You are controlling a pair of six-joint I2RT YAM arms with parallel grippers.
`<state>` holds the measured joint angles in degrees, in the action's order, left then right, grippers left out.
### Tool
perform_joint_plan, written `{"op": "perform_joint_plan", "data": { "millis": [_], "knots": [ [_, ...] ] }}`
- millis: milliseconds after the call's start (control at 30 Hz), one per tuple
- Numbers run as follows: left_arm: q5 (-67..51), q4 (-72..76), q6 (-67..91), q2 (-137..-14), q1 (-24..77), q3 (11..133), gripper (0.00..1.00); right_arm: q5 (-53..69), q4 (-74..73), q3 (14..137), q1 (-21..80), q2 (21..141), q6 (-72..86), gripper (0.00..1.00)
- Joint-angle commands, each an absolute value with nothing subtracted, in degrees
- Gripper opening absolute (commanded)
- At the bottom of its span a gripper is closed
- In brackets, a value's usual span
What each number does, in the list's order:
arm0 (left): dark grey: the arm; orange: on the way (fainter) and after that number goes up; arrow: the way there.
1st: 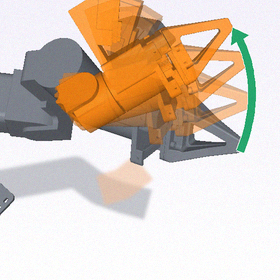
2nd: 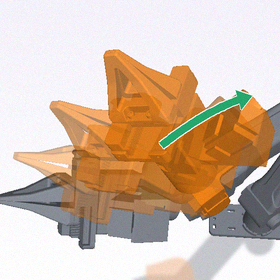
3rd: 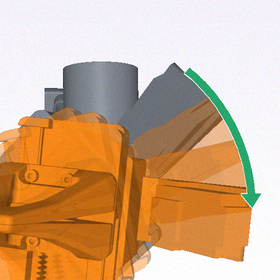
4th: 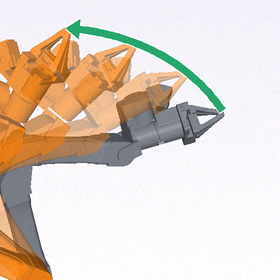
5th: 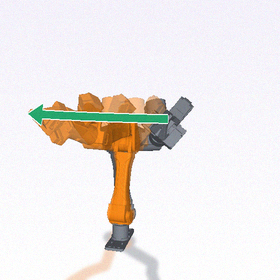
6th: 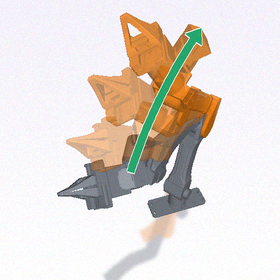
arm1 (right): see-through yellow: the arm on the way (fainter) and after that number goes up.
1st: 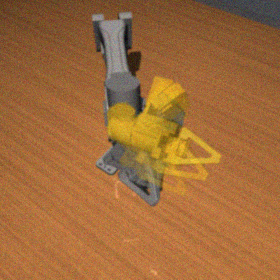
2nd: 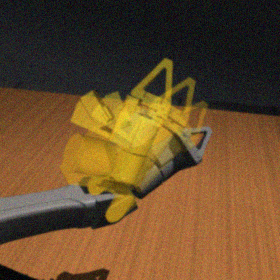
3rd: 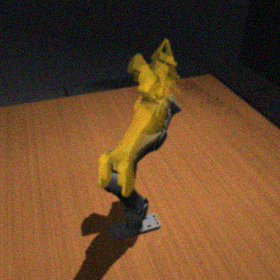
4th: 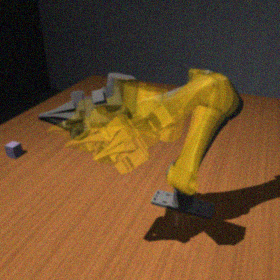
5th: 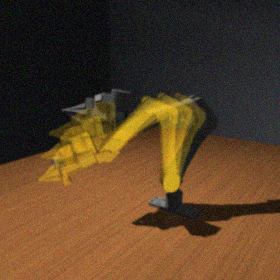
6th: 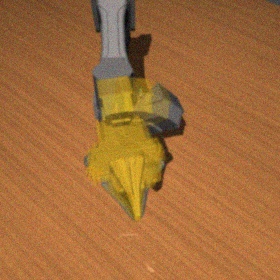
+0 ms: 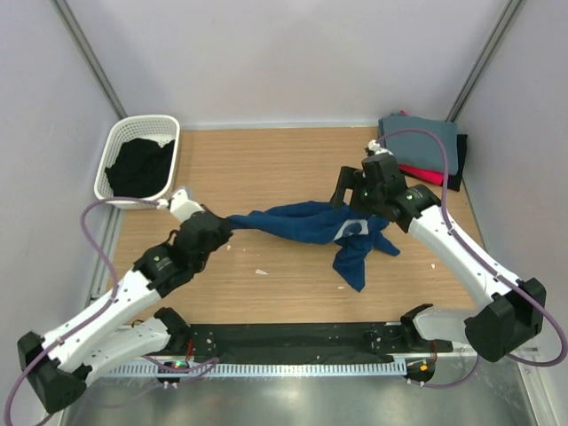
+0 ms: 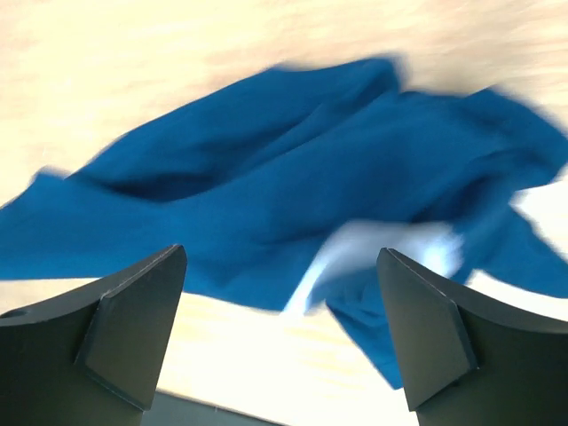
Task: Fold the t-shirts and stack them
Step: Flatten the tshirt out
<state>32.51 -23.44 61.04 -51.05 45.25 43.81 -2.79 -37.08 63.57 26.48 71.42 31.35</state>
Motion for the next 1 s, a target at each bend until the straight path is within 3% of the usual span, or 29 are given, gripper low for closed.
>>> {"op": "perform_joint_plan", "data": {
  "millis": [0, 233, 467, 667, 867, 967],
  "knots": [
    [40.2, -42.4, 59.8, -44.3, 41.4, 41.8, 0.0, -11.6, -41.4, 67.8, 26.1, 73.3, 30.7, 0.95],
    [44.2, -50.9, 60.0, -35.7, 35.1, 41.0, 0.0, -15.6, -42.7, 64.4, 25.7, 78.7, 33.0, 0.94],
    [46.0, -53.7, 61.5, -36.5, 30.9, 41.8, 0.0, -17.9, -35.7, 59.8, 24.6, 83.4, 32.3, 0.94],
    [42.0, -49.6, 57.6, -37.2, 27.4, 43.2, 0.0, -9.8, -25.3, 60.2, 21.6, 90.7, 30.7, 0.84],
    [40.3, -48.3, 56.8, -37.7, 27.1, 42.3, 0.0, -0.7, -14.8, 59.7, 21.6, 88.0, 21.6, 0.81],
    [38.7, -47.8, 56.2, -38.5, 26.8, 42.5, 0.0, -1.8, -14.4, 57.8, 21.6, 84.2, 20.3, 0.8]
  ]
}}
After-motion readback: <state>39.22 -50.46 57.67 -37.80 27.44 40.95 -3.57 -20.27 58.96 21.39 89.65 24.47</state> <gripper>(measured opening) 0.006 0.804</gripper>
